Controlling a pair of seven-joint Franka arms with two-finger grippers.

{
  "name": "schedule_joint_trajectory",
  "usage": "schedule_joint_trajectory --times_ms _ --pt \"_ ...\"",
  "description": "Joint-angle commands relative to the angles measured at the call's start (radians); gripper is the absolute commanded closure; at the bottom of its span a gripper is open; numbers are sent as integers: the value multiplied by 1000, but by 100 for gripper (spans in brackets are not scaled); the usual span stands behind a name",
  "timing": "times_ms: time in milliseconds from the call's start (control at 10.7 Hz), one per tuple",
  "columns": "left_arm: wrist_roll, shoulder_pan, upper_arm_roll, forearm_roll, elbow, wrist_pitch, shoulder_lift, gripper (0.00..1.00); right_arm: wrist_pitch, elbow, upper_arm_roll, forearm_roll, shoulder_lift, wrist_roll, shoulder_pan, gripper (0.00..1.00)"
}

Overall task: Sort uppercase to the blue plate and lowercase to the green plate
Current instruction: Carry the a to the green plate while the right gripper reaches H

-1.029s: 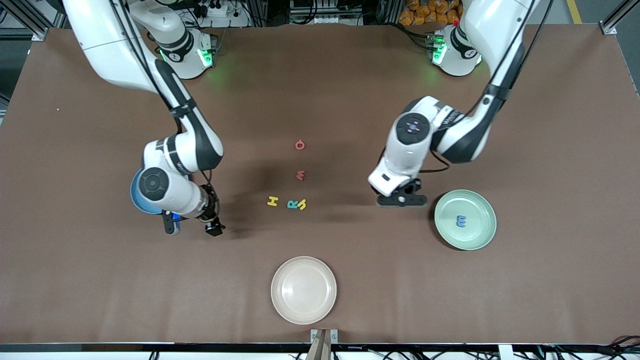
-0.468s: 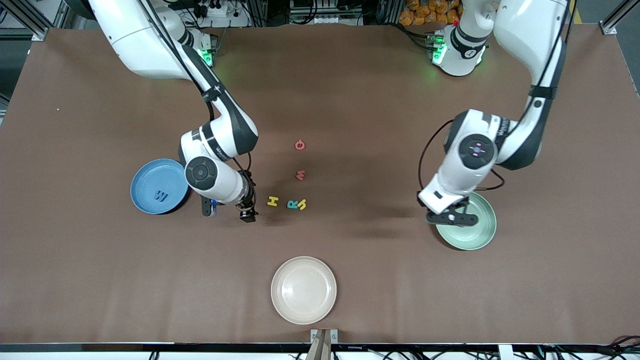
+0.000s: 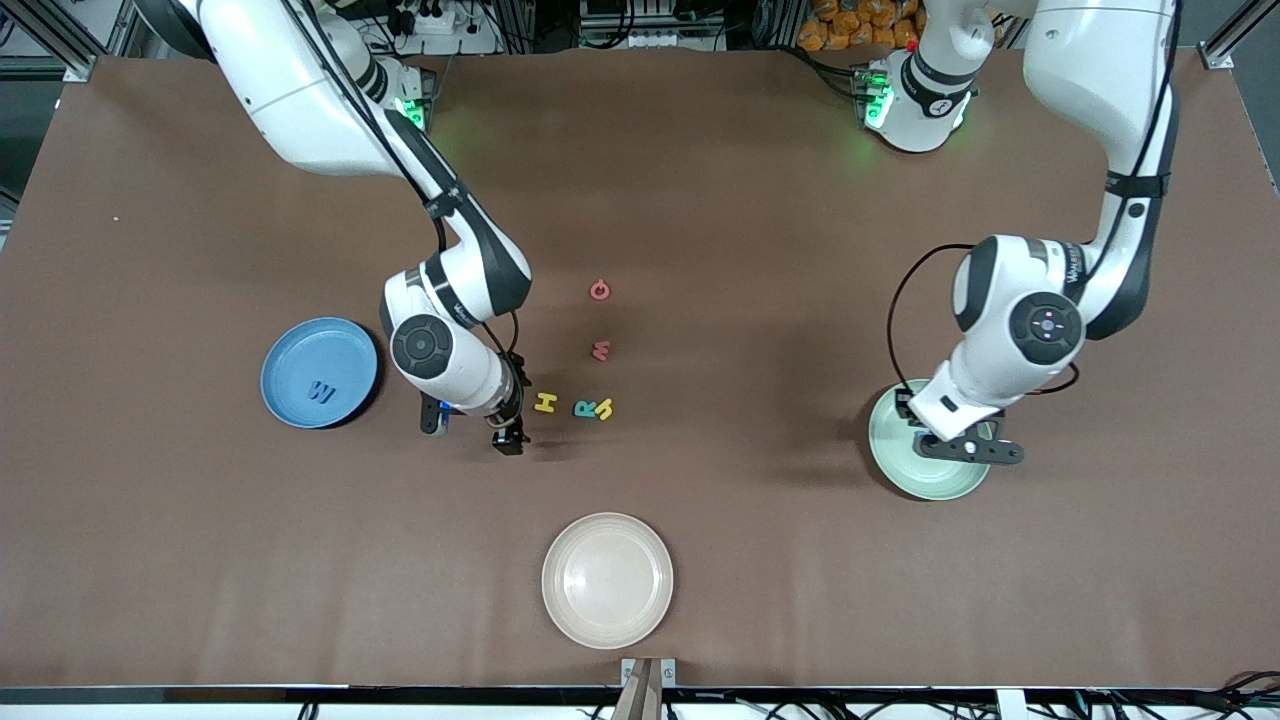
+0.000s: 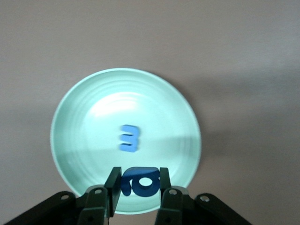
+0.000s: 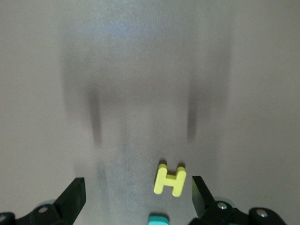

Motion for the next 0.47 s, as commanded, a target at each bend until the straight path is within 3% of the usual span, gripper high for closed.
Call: schedule_joint_trajectory --times_ms 0,374 --pt "54 4 18 -57 -14 37 22 87 19 12 -2 -11 35 90 8 0" --pt "61 4 18 -83 -51 128 54 87 22 0 -5 -18 30 214 23 0"
